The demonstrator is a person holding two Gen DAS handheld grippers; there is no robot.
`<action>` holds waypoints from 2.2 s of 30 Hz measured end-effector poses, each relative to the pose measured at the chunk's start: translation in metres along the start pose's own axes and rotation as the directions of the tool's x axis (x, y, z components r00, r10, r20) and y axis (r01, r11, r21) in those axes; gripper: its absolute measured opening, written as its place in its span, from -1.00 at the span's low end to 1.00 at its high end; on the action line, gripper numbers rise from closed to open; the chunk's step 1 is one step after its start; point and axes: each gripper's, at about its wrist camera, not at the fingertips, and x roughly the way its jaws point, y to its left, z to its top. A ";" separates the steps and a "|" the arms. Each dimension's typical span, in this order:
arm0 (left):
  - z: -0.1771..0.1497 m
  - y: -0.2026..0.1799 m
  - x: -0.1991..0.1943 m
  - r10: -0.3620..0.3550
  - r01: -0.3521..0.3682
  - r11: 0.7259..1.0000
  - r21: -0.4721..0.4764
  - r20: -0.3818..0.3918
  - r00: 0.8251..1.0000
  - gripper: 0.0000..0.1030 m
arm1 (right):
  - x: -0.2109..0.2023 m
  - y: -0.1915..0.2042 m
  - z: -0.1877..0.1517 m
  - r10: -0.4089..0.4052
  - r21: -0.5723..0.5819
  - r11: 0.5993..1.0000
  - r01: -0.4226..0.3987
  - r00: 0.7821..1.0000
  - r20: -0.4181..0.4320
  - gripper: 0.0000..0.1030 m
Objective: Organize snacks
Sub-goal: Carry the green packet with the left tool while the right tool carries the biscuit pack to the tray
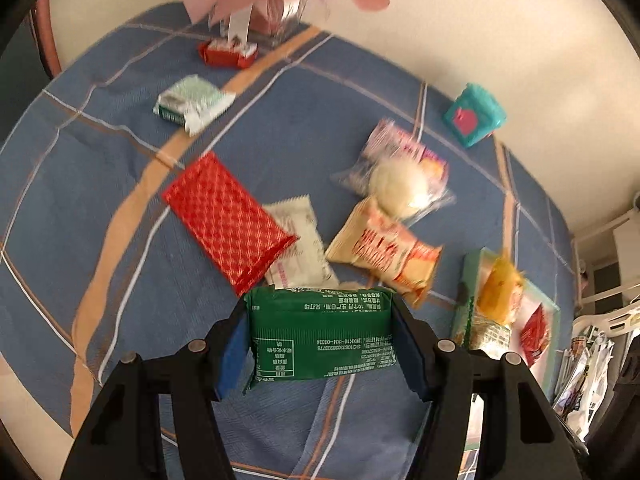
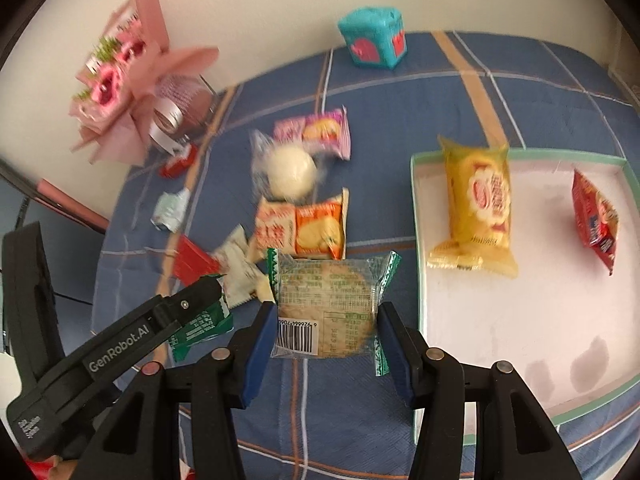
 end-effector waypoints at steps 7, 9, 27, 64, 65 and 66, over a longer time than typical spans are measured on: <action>-0.006 -0.025 -0.031 -0.019 0.017 0.999 0.028 0.052 0.998 0.28 | -0.019 -0.009 0.004 -0.016 0.025 1.000 0.015 0.999 0.043 0.05; -0.003 -0.035 -0.025 -0.024 0.022 0.999 0.039 0.055 0.998 0.28 | -0.021 -0.017 0.005 -0.031 0.041 0.999 0.029 0.998 0.046 0.05; -0.051 -0.156 0.001 -0.089 0.104 0.947 0.303 -0.063 0.994 0.28 | -0.064 -0.154 0.007 -0.232 0.343 0.919 0.194 0.970 0.072 0.05; -0.122 -0.209 0.089 0.110 0.027 0.853 0.522 -0.231 0.967 0.29 | 0.001 -0.183 -0.023 -0.268 0.291 0.903 0.315 0.944 -0.193 0.11; -0.123 -0.210 0.090 0.112 0.028 0.849 0.527 -0.232 0.966 0.29 | 0.001 -0.183 -0.024 -0.268 0.291 0.903 0.316 0.944 -0.193 0.12; -0.124 -0.210 0.091 0.111 0.032 0.848 0.529 -0.236 0.966 0.29 | 0.002 -0.182 -0.022 -0.269 0.291 0.903 0.317 0.943 -0.194 0.13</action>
